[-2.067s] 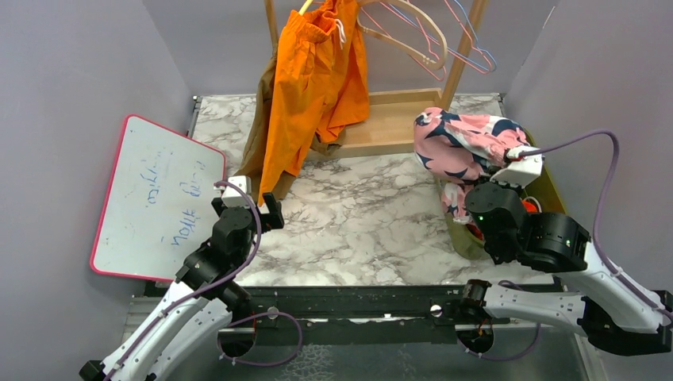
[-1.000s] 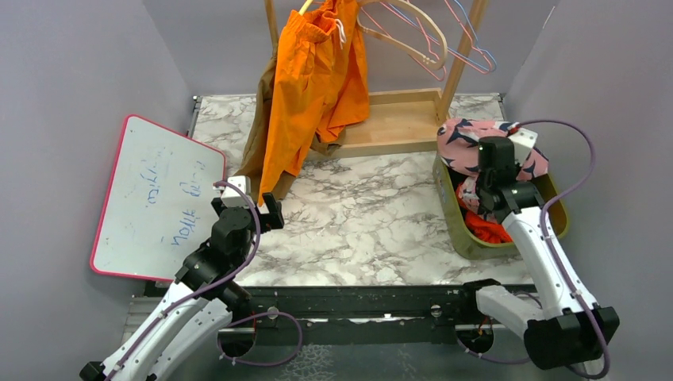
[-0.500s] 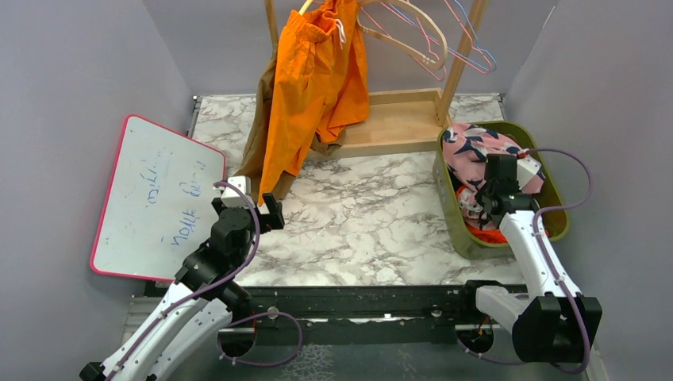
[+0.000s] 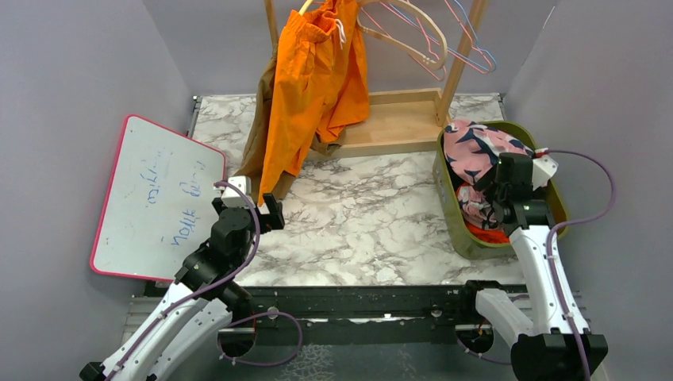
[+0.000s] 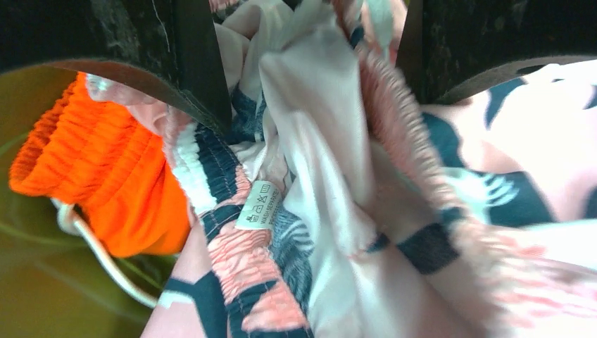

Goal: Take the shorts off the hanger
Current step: Place the shorts in the basket.

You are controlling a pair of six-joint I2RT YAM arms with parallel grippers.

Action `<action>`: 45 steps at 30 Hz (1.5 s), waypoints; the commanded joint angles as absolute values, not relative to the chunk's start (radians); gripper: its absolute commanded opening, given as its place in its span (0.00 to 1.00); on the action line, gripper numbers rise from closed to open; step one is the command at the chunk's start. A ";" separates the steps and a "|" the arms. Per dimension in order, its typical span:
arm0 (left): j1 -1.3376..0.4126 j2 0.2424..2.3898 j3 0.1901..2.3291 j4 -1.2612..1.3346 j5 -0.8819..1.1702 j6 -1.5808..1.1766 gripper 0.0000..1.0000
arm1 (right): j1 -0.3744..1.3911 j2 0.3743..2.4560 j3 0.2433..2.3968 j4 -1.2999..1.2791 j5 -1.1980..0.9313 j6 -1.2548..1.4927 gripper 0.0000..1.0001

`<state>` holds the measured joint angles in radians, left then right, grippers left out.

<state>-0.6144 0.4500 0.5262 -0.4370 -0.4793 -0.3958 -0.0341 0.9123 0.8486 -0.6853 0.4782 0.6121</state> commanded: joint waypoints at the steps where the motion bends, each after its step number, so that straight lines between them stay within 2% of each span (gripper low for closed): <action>1: -0.606 0.448 0.543 -0.430 -0.462 -0.395 0.99 | -0.038 0.879 0.944 -0.784 0.518 0.614 0.83; 8: -0.606 0.445 0.542 -0.430 -0.461 -0.396 0.99 | -0.038 0.852 1.065 -0.859 0.570 0.609 0.87; 12: -0.606 0.447 0.544 -0.430 -0.460 -0.394 0.99 | -0.038 0.831 1.121 -0.796 0.469 0.533 0.85; 16: -0.606 0.446 0.543 -0.431 -0.461 -0.394 0.99 | -0.038 0.834 1.126 -0.675 0.210 0.435 0.74; 21: -0.606 0.447 0.544 -0.431 -0.462 -0.395 0.99 | -0.038 0.914 1.098 -0.478 -0.078 0.403 0.46; 26: -0.606 0.443 0.542 -0.431 -0.468 -0.398 0.99 | -0.039 1.061 1.152 -0.383 -0.183 0.384 0.35; 32: -0.606 0.449 0.543 -0.431 -0.471 -0.398 0.99 | -0.038 1.196 1.137 -0.309 -0.063 0.384 0.33; 38: -0.604 0.448 0.541 -0.430 -0.474 -0.400 0.99 | -0.038 1.378 1.083 -0.469 0.245 0.468 0.34; 45: -0.605 0.456 0.541 -0.431 -0.467 -0.400 0.99 | -0.039 1.365 0.967 -0.468 0.399 0.478 0.36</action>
<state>-0.6098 0.4503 0.5262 -0.4370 -0.4789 -0.3962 -0.0334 1.4021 0.9993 -0.4023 0.2390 0.4709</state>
